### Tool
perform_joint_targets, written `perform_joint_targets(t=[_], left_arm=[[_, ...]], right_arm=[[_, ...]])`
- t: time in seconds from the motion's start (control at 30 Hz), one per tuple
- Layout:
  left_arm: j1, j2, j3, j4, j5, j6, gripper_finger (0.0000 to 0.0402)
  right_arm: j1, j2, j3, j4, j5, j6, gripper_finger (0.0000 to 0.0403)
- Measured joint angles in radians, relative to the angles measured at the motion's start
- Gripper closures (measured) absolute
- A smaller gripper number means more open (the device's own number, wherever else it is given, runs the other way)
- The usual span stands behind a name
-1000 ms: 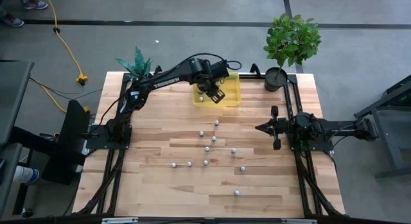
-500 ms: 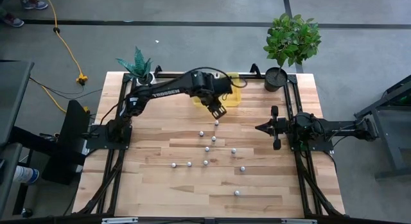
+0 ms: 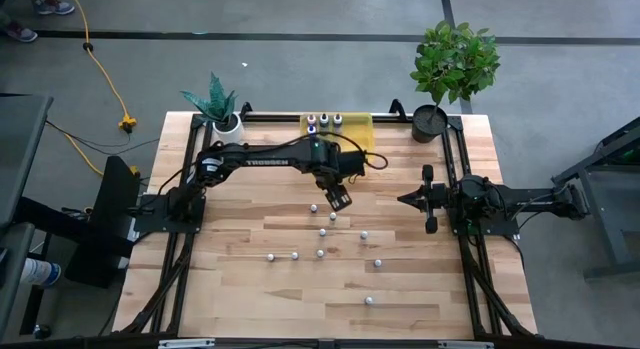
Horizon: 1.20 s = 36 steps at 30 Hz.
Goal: Pick & Place food coloring
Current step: Put the small orange food coloring bottle into the yellow bin
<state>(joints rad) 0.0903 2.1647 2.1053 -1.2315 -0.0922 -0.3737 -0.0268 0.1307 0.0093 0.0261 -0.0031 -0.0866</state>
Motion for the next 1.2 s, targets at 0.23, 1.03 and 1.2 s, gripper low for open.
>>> perform_joint_targets(t=[0.23,1.03,1.2], left_arm=[[0.001,0.002,-0.110,0.114,0.014,0.011,0.0189],[0.048,0.109,-0.127,0.242,0.059,0.037,0.0188],[0.054,0.115,-0.124,0.249,0.052,0.037,0.0188]], right_arm=[[0.000,0.000,0.000,0.000,0.000,0.000,0.0402],[0.000,0.000,0.000,0.000,0.000,0.000,0.0402],[0.000,0.000,0.000,0.001,0.000,0.000,0.0402]])
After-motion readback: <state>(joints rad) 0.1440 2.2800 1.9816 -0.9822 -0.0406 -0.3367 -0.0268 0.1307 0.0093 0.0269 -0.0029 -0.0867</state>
